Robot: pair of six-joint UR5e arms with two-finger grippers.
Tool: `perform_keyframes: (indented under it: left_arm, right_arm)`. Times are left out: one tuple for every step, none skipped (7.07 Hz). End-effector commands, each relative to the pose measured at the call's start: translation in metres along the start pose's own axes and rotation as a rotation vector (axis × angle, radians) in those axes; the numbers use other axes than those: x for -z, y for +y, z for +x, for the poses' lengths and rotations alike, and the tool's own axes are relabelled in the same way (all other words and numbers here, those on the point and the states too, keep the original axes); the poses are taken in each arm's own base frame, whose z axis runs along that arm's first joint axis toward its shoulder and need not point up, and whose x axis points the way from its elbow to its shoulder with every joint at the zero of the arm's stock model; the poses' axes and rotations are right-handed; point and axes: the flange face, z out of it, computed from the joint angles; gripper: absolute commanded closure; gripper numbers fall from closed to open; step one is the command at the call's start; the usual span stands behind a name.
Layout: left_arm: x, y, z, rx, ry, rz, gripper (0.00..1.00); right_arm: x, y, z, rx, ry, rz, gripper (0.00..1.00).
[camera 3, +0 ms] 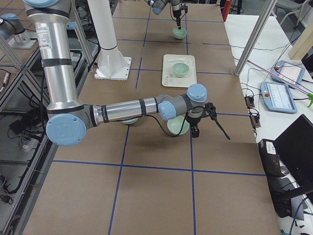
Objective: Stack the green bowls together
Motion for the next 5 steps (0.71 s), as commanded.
perform_keyframes:
  left_arm:
    - [0.035, -0.01, 0.037, -0.023, 0.057, 0.046, 1.0]
    - [0.058, -0.022, 0.071, -0.015, 0.093, 0.076, 1.0]
    - [0.074, -0.056, 0.128, 0.089, 0.148, 0.106, 1.0]
    - [0.085, -0.089, 0.194, 0.163, 0.174, 0.103, 1.0]
    - [0.089, -0.097, 0.278, 0.206, 0.167, 0.076, 1.0]
  right_arm:
    - [0.001, 0.0, -0.001, 0.0, 0.0, 0.001, 0.0]
    - [0.003, -0.001, -0.003, 0.004, -0.001, 0.006, 0.0]
    - [0.005, -0.001, -0.005, 0.008, -0.003, 0.01, 0.0]
    - [0.006, -0.001, -0.006, 0.009, -0.003, 0.011, 0.0]
    - [0.006, -0.001, -0.006, 0.008, -0.003, 0.011, 0.0]
